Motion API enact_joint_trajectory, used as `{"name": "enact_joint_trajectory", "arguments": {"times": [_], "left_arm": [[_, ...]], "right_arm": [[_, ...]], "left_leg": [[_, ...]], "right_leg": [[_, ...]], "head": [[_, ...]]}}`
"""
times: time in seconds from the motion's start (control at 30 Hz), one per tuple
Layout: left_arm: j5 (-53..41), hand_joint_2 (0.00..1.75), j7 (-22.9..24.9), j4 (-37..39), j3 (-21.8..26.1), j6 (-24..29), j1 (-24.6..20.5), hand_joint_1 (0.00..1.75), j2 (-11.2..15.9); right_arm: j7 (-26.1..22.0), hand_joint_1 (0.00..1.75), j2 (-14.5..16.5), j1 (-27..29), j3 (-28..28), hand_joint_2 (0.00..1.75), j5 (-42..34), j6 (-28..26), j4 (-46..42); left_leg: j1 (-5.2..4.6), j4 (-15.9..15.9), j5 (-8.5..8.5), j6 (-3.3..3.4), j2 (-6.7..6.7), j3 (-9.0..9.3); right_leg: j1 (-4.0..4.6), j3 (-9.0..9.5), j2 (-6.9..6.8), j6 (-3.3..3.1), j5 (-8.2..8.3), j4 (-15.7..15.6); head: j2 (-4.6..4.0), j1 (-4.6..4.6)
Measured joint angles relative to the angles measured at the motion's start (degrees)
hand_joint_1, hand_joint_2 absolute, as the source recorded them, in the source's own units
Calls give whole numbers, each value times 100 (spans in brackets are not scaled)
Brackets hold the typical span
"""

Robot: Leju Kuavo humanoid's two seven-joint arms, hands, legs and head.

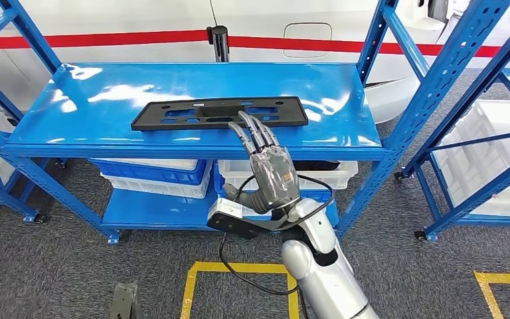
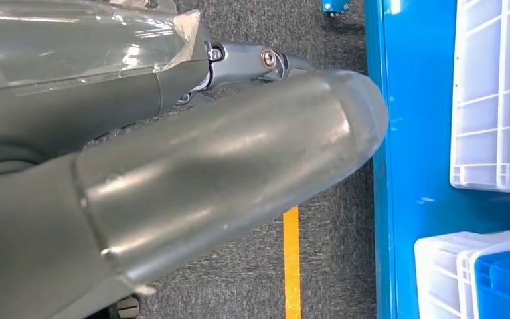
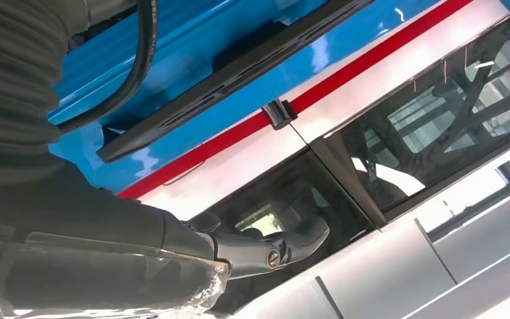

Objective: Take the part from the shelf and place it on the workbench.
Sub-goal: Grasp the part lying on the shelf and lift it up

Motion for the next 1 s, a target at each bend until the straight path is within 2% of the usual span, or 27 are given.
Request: {"name": "enact_joint_trajectory", "arguments": {"times": [0.43, 0.53, 0.63, 0.87, 0.93, 1.0], "left_arm": [[-8, 0, -44, 0, 15, -46, -1, 0, 0], [-51, 0, -47, 0, 21, -72, -3, 0, 2], [-119, 0, -38, 0, 27, -100, -7, 0, 7], [-193, 0, 116, 1, 92, -145, -45, 0, 68], [-186, 0, 119, 2, 121, -142, -47, 0, 88], [-153, 0, 61, 2, 172, -135, -42, 0, 101]], "right_arm": [[-15, 0, 2, -182, 194, 175, 72, -55, 283], [101, 0, -23, -262, 282, 175, 180, 287, 386], [353, 0, -98, -381, 453, 175, 417, 899, 606], [694, 0, -508, -709, 821, 175, 722, 2060, 1320], [680, 0, -656, -809, 886, 175, 675, 2144, 1420], [630, 0, -776, -905, 903, 175, 610, 1864, 1441]], "left_leg": [[0, -1, 1, -1, -1, -2], [0, 0, 1, -1, 0, -2], [0, 0, 1, -1, -1, -1], [0, 1, 1, -1, -3, -1], [0, 2, 1, -1, -3, -3], [0, 3, 1, -1, -3, -4]], "right_leg": [[1, 0, 0, 0, 0, 1], [1, 0, 0, 0, 0, 1], [1, 0, -1, 0, 0, 0], [0, 0, -2, 2, 1, 1], [-1, 0, -2, 2, 1, 1], [-1, -1, -1, 2, 2, 1]], "head": [[0, 1], [0, 1], [0, 1], [0, 0], [0, 0], [0, 1]]}}
